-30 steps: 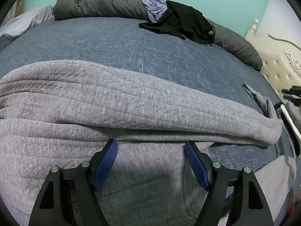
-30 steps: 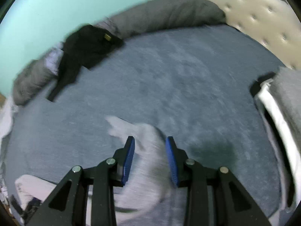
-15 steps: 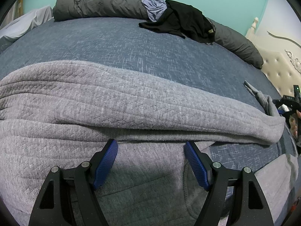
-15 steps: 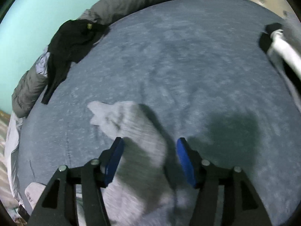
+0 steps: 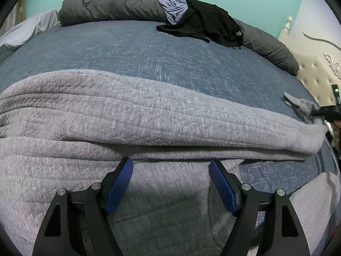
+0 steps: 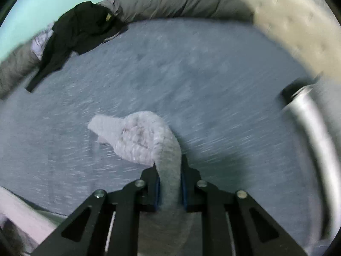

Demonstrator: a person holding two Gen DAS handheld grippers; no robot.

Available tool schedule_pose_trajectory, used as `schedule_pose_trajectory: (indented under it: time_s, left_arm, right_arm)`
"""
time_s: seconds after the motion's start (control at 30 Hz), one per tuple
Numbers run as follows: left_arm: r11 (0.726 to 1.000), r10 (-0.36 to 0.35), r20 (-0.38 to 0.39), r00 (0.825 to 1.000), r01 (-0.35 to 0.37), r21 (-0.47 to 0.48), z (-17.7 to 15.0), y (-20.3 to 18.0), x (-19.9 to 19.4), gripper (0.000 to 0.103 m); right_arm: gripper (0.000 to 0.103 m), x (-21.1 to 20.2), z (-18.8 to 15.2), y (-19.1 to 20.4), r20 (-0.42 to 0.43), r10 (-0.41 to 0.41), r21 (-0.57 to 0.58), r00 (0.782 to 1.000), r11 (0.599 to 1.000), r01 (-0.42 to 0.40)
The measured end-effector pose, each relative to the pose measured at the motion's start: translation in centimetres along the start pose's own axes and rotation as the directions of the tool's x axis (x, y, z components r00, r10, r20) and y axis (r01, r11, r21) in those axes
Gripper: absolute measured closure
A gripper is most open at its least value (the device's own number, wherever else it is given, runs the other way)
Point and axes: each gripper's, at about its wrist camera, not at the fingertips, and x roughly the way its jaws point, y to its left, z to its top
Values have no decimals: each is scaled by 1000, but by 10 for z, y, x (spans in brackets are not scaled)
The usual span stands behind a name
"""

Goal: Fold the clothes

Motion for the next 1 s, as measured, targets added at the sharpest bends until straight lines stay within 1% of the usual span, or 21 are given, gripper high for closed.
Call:
schedule_pose_trajectory:
  time_s: [0.03,0.1,0.17,0.27,0.3,0.33,0.37,0.4,0.43,0.47,0.5,0.53,0.63,0.73,0.8,1.0]
  left_arm:
    - [1000,0,0,1000,0,-1,0,0,0,25]
    - [1000,-1,1,1000,1,0,-1,-1,-2,24]
    - [1000,-3,2,1000,3,0,-1,-1,-3,24]
    - [1000,-4,1,1000,4,-2,-1,0,-3,24]
    - [1000,-5,1,1000,5,-3,-1,0,-3,24]
    - [1000,-8,0,1000,8,-7,-1,1,-3,24]
    - [1000,-11,0,1000,11,-10,0,1,-3,24]
    - [1000,-12,-1,1000,12,-11,1,2,-3,25]
    - [1000,-13,-1,1000,13,-12,1,3,-3,24]
    - [1000,-12,-2,1000,12,-12,1,3,-3,24]
    - [1000,-11,-2,1000,11,-11,1,2,-3,24]
    - [1000,-9,-3,1000,9,-9,1,2,-3,24]
    - [1000,-10,-3,1000,10,-9,2,2,-3,24]
    - [1000,-9,-3,1000,9,-8,2,2,-3,24]
    - [1000,-7,-3,1000,7,-6,2,1,-2,24]
    - [1000,-2,-4,1000,2,-3,2,1,-1,24]
  right_arm:
    - [89,-15,2,2,31,-96,-59,995,993,98]
    - [89,-35,4,5,82,-211,-125,974,967,221]
    - [89,-40,4,12,81,-300,-194,951,931,310]
    - [89,-47,4,22,91,-426,-296,900,851,433]
    - [89,-40,3,27,52,-437,-326,898,843,429]
    - [89,-38,1,31,15,-412,-336,911,856,392]
    - [87,-35,-2,35,-36,-325,-327,945,897,296]
    - [81,-30,-3,37,-82,-261,-306,962,925,225]
    - [79,-24,-3,39,-126,-195,-281,973,947,154]
    - [73,-23,-3,40,-153,-111,-235,982,969,73]
    - [68,-21,-3,40,-176,-25,-186,984,983,-9]
    - [68,-22,-1,40,-170,13,-167,985,985,-42]
    - [67,-36,8,31,-106,130,-115,986,983,-142]
    - [67,-50,17,3,-16,166,-9,986,986,-166]
    - [67,-58,24,-16,45,183,61,982,981,-186]
    - [67,-36,10,-69,1,111,195,994,975,-109]
